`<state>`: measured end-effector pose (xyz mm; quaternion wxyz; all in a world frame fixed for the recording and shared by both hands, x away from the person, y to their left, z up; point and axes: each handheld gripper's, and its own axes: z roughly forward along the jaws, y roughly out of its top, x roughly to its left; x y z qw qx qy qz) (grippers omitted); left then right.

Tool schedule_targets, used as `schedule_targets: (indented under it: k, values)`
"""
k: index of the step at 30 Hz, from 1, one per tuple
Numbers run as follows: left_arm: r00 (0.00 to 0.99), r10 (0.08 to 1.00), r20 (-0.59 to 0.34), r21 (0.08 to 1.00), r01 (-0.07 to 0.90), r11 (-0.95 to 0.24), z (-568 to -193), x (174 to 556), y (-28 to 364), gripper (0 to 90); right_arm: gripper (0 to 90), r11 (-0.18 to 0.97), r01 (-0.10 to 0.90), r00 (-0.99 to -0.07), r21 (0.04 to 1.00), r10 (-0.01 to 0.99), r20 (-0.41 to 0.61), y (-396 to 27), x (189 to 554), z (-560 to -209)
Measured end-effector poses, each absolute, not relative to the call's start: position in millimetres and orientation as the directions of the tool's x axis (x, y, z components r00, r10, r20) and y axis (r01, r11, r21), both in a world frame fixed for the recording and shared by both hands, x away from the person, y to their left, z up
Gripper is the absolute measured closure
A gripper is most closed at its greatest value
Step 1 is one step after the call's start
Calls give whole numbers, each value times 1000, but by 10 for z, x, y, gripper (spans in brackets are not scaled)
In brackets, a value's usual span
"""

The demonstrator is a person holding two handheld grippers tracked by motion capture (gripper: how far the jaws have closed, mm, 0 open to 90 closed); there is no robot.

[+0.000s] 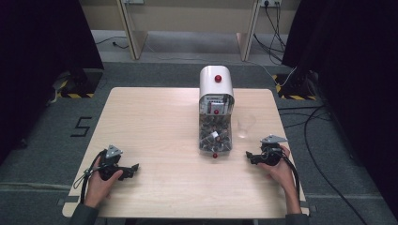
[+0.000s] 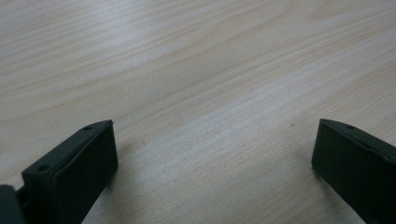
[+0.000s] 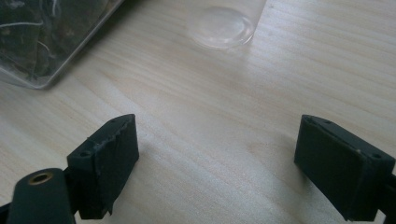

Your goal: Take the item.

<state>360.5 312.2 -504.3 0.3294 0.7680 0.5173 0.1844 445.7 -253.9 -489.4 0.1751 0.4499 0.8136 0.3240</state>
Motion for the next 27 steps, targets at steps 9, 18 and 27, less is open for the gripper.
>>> schedule_targets:
  k: [9,18,27]
  values:
    - [397,916,-58,697,673,-248,-5043,3605,3122,0,118,393,618,-543,681,840,8,-2532,4456,-4896]
    - [397,916,-58,697,673,-248,-5043,3605,3122,0,151,384,618,-531,686,847,4,-2526,4445,-4893]
    - [397,916,-57,697,673,-248,-5043,3605,3122,0,190,404,615,-536,677,844,-17,-2530,4429,-4861]
